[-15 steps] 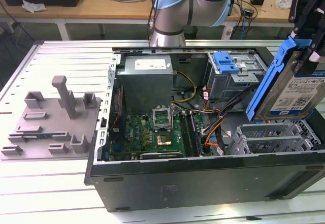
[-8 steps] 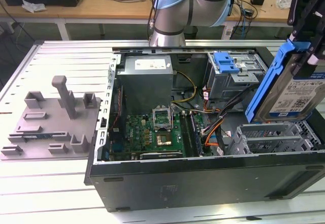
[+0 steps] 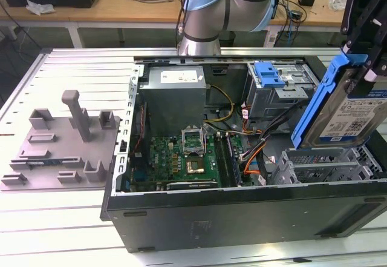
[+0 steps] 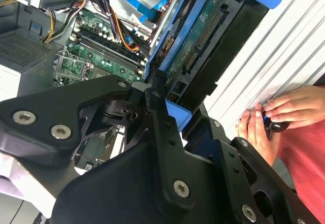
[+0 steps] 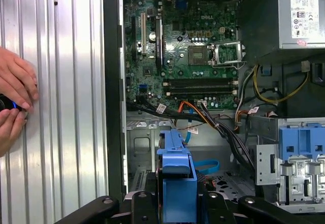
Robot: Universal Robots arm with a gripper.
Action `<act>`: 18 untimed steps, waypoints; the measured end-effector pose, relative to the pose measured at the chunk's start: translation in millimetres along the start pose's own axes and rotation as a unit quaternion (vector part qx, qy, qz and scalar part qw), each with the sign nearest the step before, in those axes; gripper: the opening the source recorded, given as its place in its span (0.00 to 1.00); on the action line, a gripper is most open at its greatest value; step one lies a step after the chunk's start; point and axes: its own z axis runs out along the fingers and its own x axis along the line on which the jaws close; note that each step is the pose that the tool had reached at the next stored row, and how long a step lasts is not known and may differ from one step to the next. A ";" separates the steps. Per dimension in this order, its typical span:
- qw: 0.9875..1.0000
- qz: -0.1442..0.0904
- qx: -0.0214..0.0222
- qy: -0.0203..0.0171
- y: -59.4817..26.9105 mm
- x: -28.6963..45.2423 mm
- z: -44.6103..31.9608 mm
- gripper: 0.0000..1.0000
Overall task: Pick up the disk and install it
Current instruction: 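Insert the disk into the insertion slot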
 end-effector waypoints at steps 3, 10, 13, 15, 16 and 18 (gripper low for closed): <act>1.000 0.000 0.000 0.000 0.0 0.2 1.3 0.37; 1.000 0.000 0.000 0.000 0.0 0.9 4.6 0.37; 1.000 0.000 0.000 0.000 -0.1 1.2 6.2 0.37; 1.000 0.000 0.000 0.000 0.0 1.4 7.3 0.37; 1.000 0.000 0.000 0.000 -0.1 1.5 7.7 0.37; 1.000 0.000 0.000 0.000 -0.1 1.8 8.6 0.37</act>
